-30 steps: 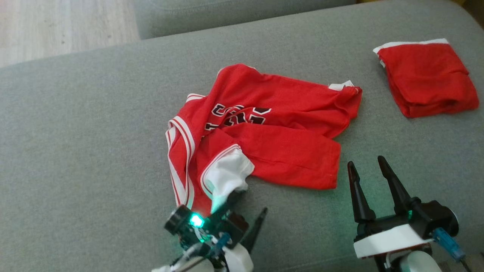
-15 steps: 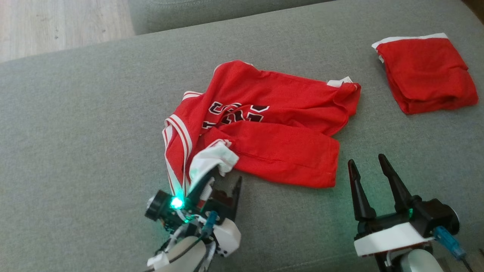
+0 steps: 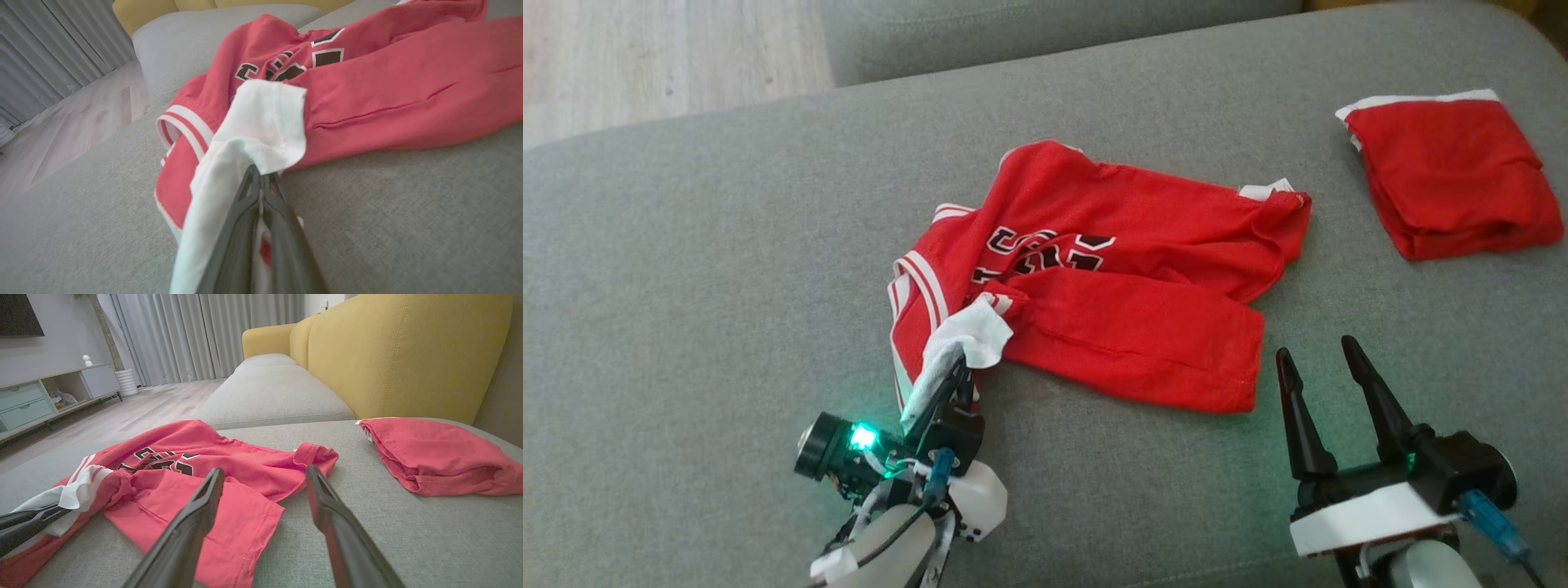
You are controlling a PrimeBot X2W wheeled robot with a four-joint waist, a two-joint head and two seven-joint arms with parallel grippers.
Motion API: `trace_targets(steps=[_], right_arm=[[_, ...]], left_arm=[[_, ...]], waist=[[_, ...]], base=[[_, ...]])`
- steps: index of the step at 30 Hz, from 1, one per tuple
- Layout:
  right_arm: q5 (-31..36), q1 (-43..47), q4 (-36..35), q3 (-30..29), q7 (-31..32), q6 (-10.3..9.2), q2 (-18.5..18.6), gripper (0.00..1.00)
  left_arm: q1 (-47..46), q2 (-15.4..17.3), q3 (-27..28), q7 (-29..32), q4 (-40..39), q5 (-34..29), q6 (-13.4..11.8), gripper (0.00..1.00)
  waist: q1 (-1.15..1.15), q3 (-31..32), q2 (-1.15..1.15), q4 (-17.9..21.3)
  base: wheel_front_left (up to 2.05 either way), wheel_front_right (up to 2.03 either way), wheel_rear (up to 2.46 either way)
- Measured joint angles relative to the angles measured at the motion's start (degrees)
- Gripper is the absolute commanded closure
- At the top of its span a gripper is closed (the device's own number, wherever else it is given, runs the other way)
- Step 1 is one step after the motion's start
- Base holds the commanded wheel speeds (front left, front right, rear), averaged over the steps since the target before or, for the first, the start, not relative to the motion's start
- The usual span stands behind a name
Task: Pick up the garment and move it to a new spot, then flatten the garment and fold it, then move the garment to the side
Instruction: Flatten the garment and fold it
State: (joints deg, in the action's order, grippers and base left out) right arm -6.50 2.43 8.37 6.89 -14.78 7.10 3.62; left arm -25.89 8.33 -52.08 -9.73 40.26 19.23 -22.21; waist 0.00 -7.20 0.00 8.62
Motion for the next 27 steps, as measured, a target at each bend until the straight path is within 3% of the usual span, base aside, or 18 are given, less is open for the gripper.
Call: trace_targets(steps=[8,17,25,27], right_arm=[[0.00,1.02,0.35,-0.35,0.00,0.00,-0.01,0.00],[-0.08,4.23,0.75,-0.88,0.00,0.00,-0.18,0.00],[-0.41,4.62,4.16,-1.66,0.00,0.00,-0.74,0.00],[-0.67,4.69,5.55,-1.80,0.00,0.01,-0.81,0.00]], left_arm=[[1.91,2.71,-0.01,-0.89,-6.99,1.60,0.68,1.00],[8.34,13.41,0.15,8.39,-34.53,5.64,2.59,1.00],[12.16,20.60,0.67,13.71,-49.37,6.24,0.46,1.00],[13.56,21.21,0.78,13.44,-50.98,8.56,1.81,1.00]], waist=[[0.00,2.32,0.00,-1.70],[-0.01,5.87,0.00,-4.63],[-0.01,7.06,0.00,-7.49],[-0.01,6.95,0.00,-8.37]], base=[[0.00,0.00,0.00],[0.00,0.00,0.00],[0.00,0.00,0.00],[0.00,0.00,0.00]])
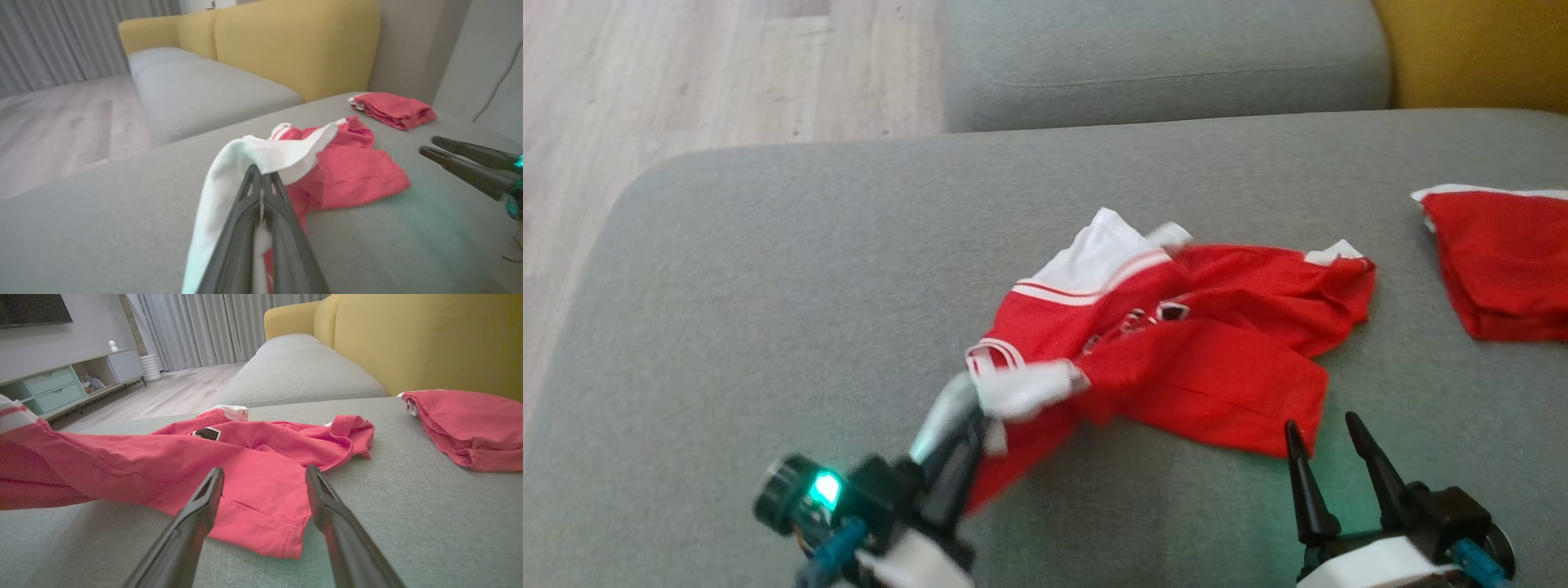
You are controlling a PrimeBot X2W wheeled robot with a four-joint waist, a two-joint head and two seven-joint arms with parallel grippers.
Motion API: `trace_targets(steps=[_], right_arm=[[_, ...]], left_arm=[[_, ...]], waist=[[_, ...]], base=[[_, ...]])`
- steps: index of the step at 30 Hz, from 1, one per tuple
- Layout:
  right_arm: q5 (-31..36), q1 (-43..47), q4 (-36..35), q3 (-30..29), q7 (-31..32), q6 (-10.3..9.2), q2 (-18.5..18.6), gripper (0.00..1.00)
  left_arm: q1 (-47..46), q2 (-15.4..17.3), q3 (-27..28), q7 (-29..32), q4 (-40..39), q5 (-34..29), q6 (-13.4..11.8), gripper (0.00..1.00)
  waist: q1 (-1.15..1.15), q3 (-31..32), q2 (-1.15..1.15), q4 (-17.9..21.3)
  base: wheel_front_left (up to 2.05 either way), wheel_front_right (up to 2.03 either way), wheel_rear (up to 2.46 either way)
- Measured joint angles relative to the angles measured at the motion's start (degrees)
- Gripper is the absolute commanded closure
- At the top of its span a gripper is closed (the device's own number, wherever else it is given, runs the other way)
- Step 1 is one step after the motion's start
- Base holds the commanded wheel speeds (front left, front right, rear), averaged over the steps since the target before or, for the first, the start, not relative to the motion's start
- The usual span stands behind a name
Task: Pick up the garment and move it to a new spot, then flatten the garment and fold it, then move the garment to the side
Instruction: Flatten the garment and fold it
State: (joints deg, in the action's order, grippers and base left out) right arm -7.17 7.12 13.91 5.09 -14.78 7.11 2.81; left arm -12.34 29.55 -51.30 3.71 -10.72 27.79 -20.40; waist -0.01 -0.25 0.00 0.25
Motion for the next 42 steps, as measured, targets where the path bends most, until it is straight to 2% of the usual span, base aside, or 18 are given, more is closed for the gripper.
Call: trace_targets(steps=[5,7,10,11,12,14,16,18,20,25,30,35,42], right_arm=[[-0.03,-0.16,1.23,-0.05,0.00,-0.01,-0.03,0.00],[-0.03,-0.50,1.54,0.03,0.00,0.00,-0.02,0.00],[-0.02,-0.93,1.60,0.12,0.00,0.00,-0.01,0.00],[-0.01,-1.07,1.60,0.25,0.00,0.00,0.05,0.00],[0.02,-1.36,1.60,0.40,0.00,0.00,0.08,0.00],[0.03,-2.33,1.63,1.10,0.00,-0.01,0.33,0.00],[0.02,-3.60,1.63,1.89,0.00,0.00,0.67,0.00],[0.02,-4.51,1.58,1.90,0.00,-0.01,0.92,0.00],[0.00,-4.60,1.58,1.70,0.00,-0.01,1.26,0.00],[-0.05,-4.07,1.60,0.90,0.00,0.00,1.34,0.00],[-0.05,-4.08,1.62,0.59,0.00,-0.01,1.31,0.00],[-0.08,-4.15,1.64,1.07,0.00,0.00,1.25,0.00],[-0.38,-4.17,1.59,1.07,0.00,0.00,1.27,0.00]], left_arm=[[1.74,1.44,-3.12,-0.70,2.92,3.49,8.92,1.00],[1.86,0.69,-2.80,-2.56,5.91,5.68,10.96,1.00],[1.48,-1.77,-0.58,-5.14,11.37,8.91,12.04,1.00],[0.72,-2.36,-0.42,-5.42,13.47,9.14,12.40,0.43],[-0.38,-2.83,-0.11,-6.31,15.97,8.88,12.32,0.00],[-3.20,-3.59,1.30,-8.70,20.46,7.32,11.49,0.00],[-6.11,-3.89,2.55,-11.13,24.36,5.46,9.37,0.00],[-7.34,-4.89,4.45,-13.94,26.50,4.92,7.28,0.00],[-7.10,-5.47,4.74,-15.53,26.99,4.05,6.34,0.00],[-4.48,-5.14,0.78,-16.35,25.64,-0.48,5.68,0.00],[-1.76,-4.21,-2.37,-13.88,25.87,-2.23,5.28,0.00],[-1.88,-4.57,-3.00,-12.09,29.83,-1.76,7.21,0.00],[-3.68,-5.94,-3.99,-12.37,33.38,-1.55,8.04,0.00]], waist=[[0.00,-1.07,0.00,-1.96],[0.01,-1.73,0.00,-2.67],[0.01,-2.77,0.00,-3.53],[0.00,-3.18,0.00,-3.72],[0.01,-3.62,0.00,-3.87],[0.01,-4.50,0.00,-3.96],[0.02,-5.28,0.00,-3.72],[0.02,-5.82,0.00,-3.23],[0.01,-6.16,0.00,-2.69],[0.01,-6.25,0.00,-2.09],[0.01,-6.07,0.00,-2.00],[0.01,-6.37,0.00,-1.32],[0.01,-7.25,0.00,-0.44]], base=[[0.00,0.00,0.00],[0.00,0.00,0.00],[0.00,0.00,0.00],[0.00,0.00,0.00],[0.00,0.00,0.00],[0.00,0.00,0.00],[0.00,0.00,0.00],[0.00,0.00,0.00],[0.00,0.00,0.00],[0.00,0.00,0.00],[0.00,0.00,0.00],[0.00,0.00,0.00],[0.00,0.00,0.00]])
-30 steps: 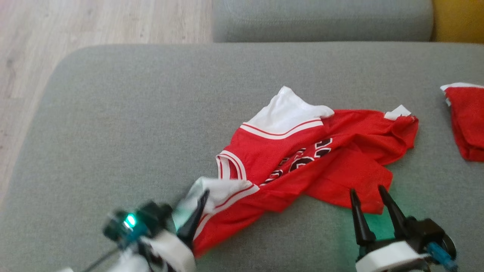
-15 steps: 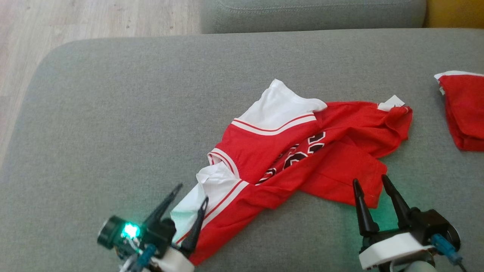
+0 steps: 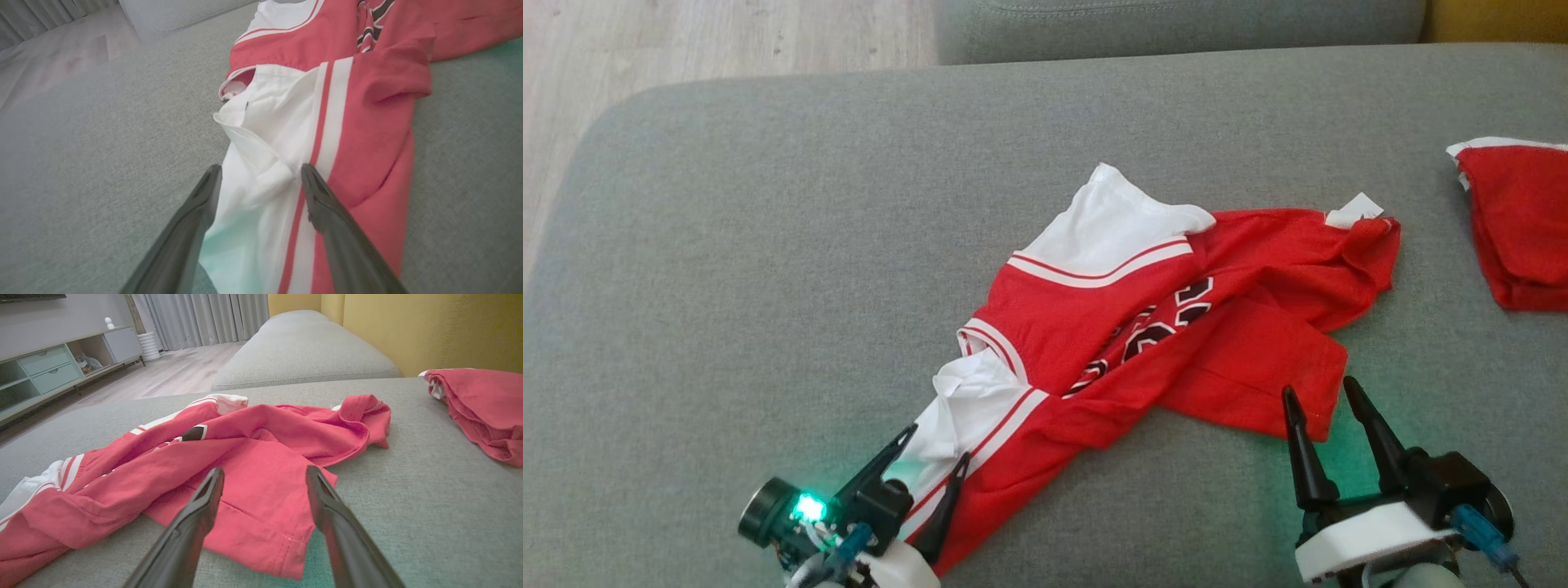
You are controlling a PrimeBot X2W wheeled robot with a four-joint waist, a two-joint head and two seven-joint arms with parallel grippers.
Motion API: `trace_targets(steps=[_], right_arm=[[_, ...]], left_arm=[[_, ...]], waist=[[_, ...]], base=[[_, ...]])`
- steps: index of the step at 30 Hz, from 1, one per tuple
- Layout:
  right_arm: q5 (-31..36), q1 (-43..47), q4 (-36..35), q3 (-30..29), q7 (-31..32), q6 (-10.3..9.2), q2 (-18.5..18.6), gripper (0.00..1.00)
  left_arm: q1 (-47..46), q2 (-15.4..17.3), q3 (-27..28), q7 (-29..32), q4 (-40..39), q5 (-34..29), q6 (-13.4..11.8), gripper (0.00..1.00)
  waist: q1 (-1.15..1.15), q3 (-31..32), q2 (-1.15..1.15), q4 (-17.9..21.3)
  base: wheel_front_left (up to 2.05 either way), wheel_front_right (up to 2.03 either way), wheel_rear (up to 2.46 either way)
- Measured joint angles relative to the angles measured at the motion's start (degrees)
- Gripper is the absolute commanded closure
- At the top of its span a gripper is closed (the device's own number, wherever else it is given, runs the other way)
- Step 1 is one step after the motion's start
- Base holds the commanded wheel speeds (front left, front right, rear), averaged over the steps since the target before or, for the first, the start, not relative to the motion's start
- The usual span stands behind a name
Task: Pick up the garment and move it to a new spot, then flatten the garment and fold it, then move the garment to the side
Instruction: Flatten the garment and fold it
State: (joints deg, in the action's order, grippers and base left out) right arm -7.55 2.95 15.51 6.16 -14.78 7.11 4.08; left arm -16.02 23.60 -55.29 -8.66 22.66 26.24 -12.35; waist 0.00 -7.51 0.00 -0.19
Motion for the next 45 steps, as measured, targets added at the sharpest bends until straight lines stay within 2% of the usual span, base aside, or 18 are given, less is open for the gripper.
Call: trace_targets(steps=[2,3,4,5,7,13,18,25,29,35,39,40,43,45], right_arm=[[0.00,-0.01,-0.01,0.00,0.00,-0.01,0.00,0.00],[0.00,-0.01,-0.02,-0.04,0.00,0.00,0.01,0.00],[0.00,-0.02,-0.02,-0.07,0.00,-0.01,0.01,0.00],[0.00,-0.02,-0.02,-0.08,0.00,0.00,0.01,0.00],[0.00,-0.02,-0.03,-0.14,0.00,-0.01,0.01,0.00],[0.01,0.01,-0.03,-0.57,0.00,-0.01,0.01,0.00],[-1.20,0.11,1.56,-0.54,0.00,0.00,0.07,0.00],[-5.61,1.72,4.52,-1.87,0.00,0.00,-0.02,0.00],[-10.37,2.36,5.76,-3.39,0.00,-0.01,-0.12,0.00],[-15.29,2.29,7.24,-1.59,0.00,-0.01,-0.07,0.00],[-16.64,1.76,7.53,-0.74,0.00,-0.01,0.19,0.36],[-16.67,1.48,7.53,-0.66,0.00,-0.01,0.25,0.39],[-16.67,0.69,7.45,-0.51,0.00,-0.01,0.40,0.39],[-16.67,0.47,7.45,-0.35,0.00,-0.01,0.42,0.56]], left_arm=[[-0.26,-0.19,-0.01,0.00,0.48,0.00,0.32,0.01],[-0.54,-0.47,-0.03,-0.09,1.29,0.00,0.60,0.24],[-0.62,-0.57,-0.07,-0.49,1.53,0.00,0.75,0.51],[-0.68,-0.64,-0.09,-0.57,1.75,0.00,0.77,0.62],[-0.86,-0.75,-0.09,-1.03,2.29,0.00,0.78,1.00],[-1.33,-0.74,-0.04,-1.58,2.34,0.02,0.69,1.00],[-1.32,-0.11,1.48,-3.18,-1.18,0.29,-1.31,1.00],[-1.38,5.01,5.26,-4.01,-4.43,0.24,-5.04,1.00],[-1.55,6.52,6.13,-4.01,-6.66,0.24,-6.38,1.00],[-1.51,8.23,6.94,-3.37,-8.80,0.25,-7.42,1.00],[-1.51,8.43,6.93,-2.54,-10.27,0.25,-7.89,1.00],[-1.50,8.50,6.93,-2.49,-10.34,0.25,-7.90,1.00],[-1.50,8.75,6.92,-1.98,-10.83,0.25,-8.33,1.00],[-1.49,8.96,6.92,-1.99,-11.01,0.26,-8.33,1.00]], waist=[[0.00,-0.12,0.00,0.09],[0.00,-0.34,0.00,0.21],[0.00,-0.40,0.00,0.23],[0.00,-0.43,0.00,0.22],[0.00,-0.40,0.00,0.13],[0.00,0.18,0.00,-0.54],[0.00,0.87,0.00,-1.79],[0.00,0.78,0.00,-3.20],[0.00,0.51,0.00,-3.33],[0.00,0.43,0.00,-2.94],[0.00,0.21,0.00,-3.05],[0.00,0.15,0.00,-3.05],[0.00,-0.05,0.00,-3.15],[0.00,-0.15,0.00,-3.24]], base=[[0.00,0.00,0.00],[0.00,0.00,0.00],[0.00,0.00,0.00],[0.00,0.00,0.00],[0.00,0.00,0.00],[0.00,0.00,0.00],[0.00,0.00,0.00],[0.00,0.00,0.00],[0.00,0.00,0.00],[0.00,0.00,0.00],[0.00,0.00,0.00],[0.00,0.00,0.00],[0.00,0.00,0.00],[0.00,0.00,0.00]])
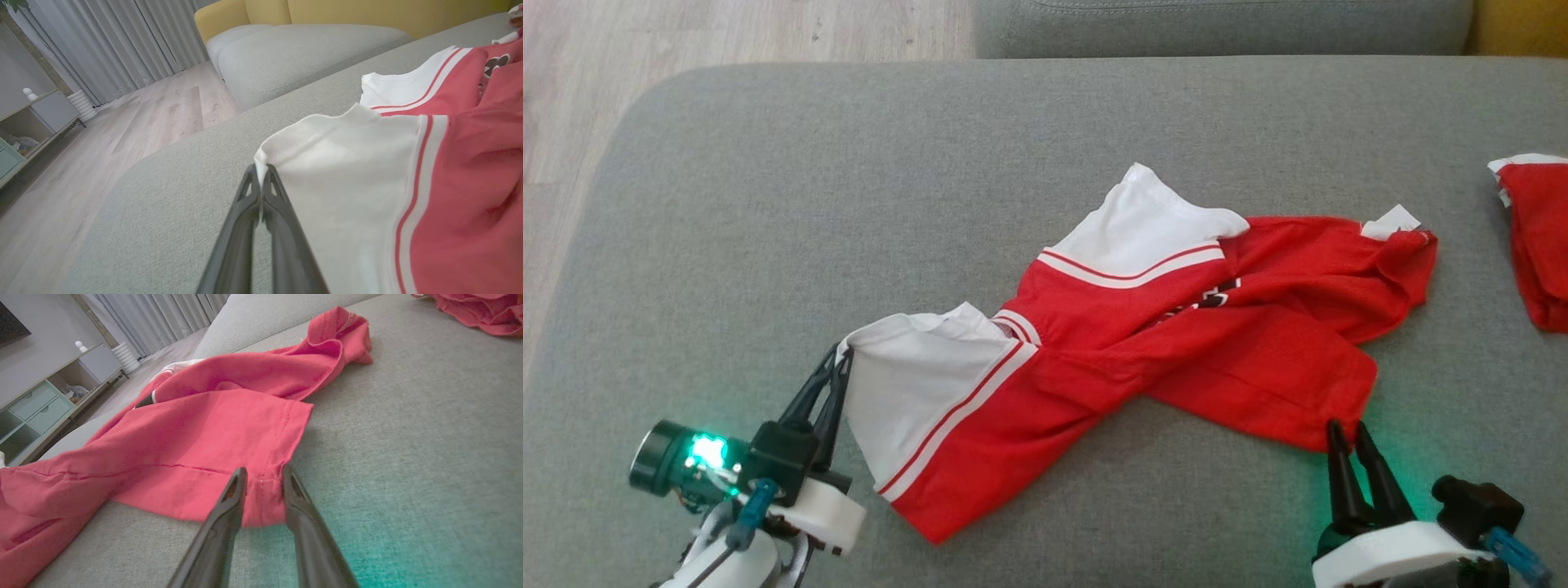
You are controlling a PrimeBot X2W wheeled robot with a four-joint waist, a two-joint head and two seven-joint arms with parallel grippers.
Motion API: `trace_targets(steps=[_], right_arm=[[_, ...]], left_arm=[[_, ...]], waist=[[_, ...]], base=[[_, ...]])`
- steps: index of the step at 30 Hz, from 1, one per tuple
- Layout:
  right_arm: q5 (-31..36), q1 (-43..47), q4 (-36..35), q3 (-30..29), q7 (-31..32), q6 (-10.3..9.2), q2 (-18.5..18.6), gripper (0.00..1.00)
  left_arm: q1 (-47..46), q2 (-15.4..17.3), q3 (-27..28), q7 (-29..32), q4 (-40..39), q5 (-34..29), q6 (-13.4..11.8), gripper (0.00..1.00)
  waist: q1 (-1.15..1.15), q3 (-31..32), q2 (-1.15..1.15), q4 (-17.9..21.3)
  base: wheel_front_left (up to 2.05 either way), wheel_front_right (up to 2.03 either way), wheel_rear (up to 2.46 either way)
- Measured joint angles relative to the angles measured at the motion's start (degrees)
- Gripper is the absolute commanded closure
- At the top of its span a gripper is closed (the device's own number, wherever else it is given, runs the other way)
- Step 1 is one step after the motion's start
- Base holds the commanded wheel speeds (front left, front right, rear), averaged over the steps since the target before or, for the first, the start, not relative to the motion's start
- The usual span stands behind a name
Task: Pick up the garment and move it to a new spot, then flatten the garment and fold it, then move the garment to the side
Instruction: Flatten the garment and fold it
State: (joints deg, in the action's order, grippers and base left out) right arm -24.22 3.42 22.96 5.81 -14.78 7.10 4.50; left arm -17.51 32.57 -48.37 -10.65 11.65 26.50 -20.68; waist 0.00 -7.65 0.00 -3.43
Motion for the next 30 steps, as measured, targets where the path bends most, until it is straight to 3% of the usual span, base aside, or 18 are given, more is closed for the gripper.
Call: trace_targets(steps=[1,3,4,8,12,17,22,26,30], right_arm=[[0.00,-0.11,0.01,0.13,0.00,0.00,0.03,0.64],[0.00,-0.42,0.05,0.42,0.00,0.00,0.08,0.95],[0.00,-0.48,0.04,0.63,0.00,0.00,0.19,1.00],[0.12,-0.41,-1.47,-0.66,0.00,0.00,0.49,1.00],[1.25,-0.20,-7.36,-3.79,0.01,0.00,0.54,1.00],[2.30,-0.58,-17.04,-6.65,0.01,0.00,3.86,1.00],[2.88,-3.98,-25.42,-9.02,1.97,0.01,10.68,1.00],[3.54,-9.51,-31.37,-11.58,5.55,0.01,14.62,1.00],[3.04,-19.61,-34.73,-13.81,9.54,0.01,18.53,1.00]], left_arm=[[0.01,0.13,0.00,0.00,-0.04,0.00,0.00,1.00],[0.01,0.29,0.00,0.05,-0.14,0.02,-0.08,1.00],[0.02,0.35,0.00,0.07,-0.31,0.08,-0.10,1.00],[0.18,0.69,0.01,-0.03,-1.05,0.07,-0.58,1.00],[0.15,1.92,0.43,-1.32,-3.28,-0.81,-1.21,1.00],[-1.48,7.06,2.08,-2.52,-8.89,-4.59,-1.65,1.00],[-9.82,13.44,4.31,-2.60,-15.45,-9.46,0.53,1.00],[-16.46,16.13,6.86,-2.45,-19.28,-10.78,2.10,1.00],[-26.07,17.13,8.54,-1.11,-19.72,-10.70,7.44,1.00]], waist=[[0.00,-0.02,0.00,-0.05],[0.00,0.03,0.00,-0.15],[0.00,0.07,0.00,-0.21],[0.00,1.00,0.00,-0.32],[0.00,2.71,0.00,-0.28],[0.00,5.27,0.00,0.52],[0.00,8.40,0.00,1.39],[-0.01,9.76,0.00,1.82],[-0.01,10.47,0.00,2.01]], base=[[0.00,0.00,0.00],[0.00,0.00,0.00],[0.00,0.00,0.00],[0.00,0.00,0.00],[0.00,0.00,0.00],[0.00,0.00,0.00],[0.00,0.00,0.00],[0.00,0.00,0.00],[0.00,0.00,0.00]])
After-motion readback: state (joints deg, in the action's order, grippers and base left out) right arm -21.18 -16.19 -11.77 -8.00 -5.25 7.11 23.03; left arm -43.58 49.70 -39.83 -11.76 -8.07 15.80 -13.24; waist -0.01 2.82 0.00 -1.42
